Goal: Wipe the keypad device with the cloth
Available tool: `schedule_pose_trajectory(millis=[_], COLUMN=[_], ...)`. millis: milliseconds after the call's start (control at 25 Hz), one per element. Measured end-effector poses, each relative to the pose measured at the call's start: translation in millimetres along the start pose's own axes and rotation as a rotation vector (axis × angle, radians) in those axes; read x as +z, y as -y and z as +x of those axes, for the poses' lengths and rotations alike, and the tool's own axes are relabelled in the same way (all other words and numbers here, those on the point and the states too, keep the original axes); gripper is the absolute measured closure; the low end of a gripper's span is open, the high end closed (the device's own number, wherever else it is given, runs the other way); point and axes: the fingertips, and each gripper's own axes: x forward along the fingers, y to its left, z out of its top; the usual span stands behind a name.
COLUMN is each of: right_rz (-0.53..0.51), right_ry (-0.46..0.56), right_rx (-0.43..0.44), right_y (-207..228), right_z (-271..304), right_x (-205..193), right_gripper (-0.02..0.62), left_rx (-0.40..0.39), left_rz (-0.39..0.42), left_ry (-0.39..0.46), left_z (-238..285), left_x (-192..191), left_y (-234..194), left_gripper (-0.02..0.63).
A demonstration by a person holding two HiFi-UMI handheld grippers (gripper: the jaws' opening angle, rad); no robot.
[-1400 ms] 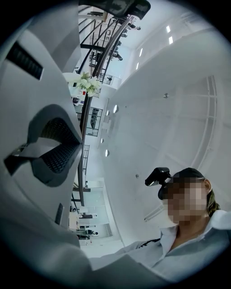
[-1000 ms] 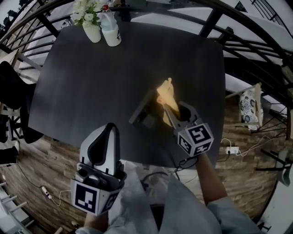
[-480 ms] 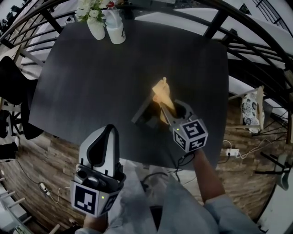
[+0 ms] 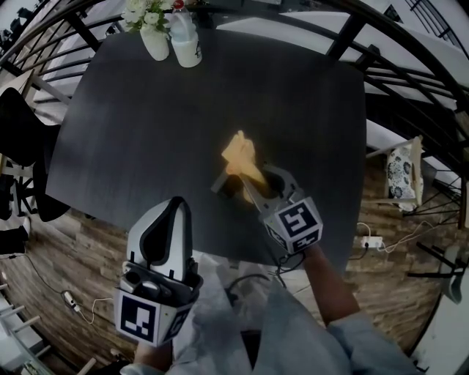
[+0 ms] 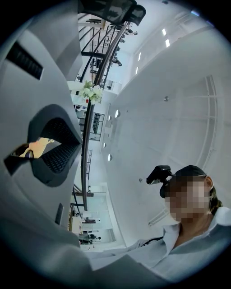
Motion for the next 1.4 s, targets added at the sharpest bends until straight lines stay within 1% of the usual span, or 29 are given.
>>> schedule_pose_trajectory(millis=[240,520,880,1120,1280,1400], right_rz=[-0.015,-0.038,-0.015,-0.008,0.010,0.047], right_ry=[0.020,-0.051,-0.077,-0.085,-0.084,-0.077], right_rx=[0.051,0.108,0.158,0.120,0.074,0.030], right_y=[-25.8,-53.1,-69.2,-54.2,-35.4,-16.0], right_z=[1.0,-6.7,-18.3,-21.5,-22.0,-24.2], right_x=[-1.6,-18.6,-33.1,-39.3,-42.5,-44.2], right_gripper=[0.495,0.495,0.495,0.495,0.495,0.495], left_rx=[-0.003,-0.002,-0.008,-0.015,-0.024,-0.035], left_rz=[0.001,0.003,0.020,0.024,0.023,0.021], left_ry=[0.001,0.008,0.007,0.003,-0.003,-0.005], left_z=[-0.5,-4.9,-5.1,-3.0,-1.2,1.9], left_x=[1.0,2.5,1.8,1.7,-0.3,-1.4], left_y=[-0.8,0.0,6.0,10.0,12.6,16.8], left_gripper=[0.601,0.601,0.601,0.601,0.601,0.601])
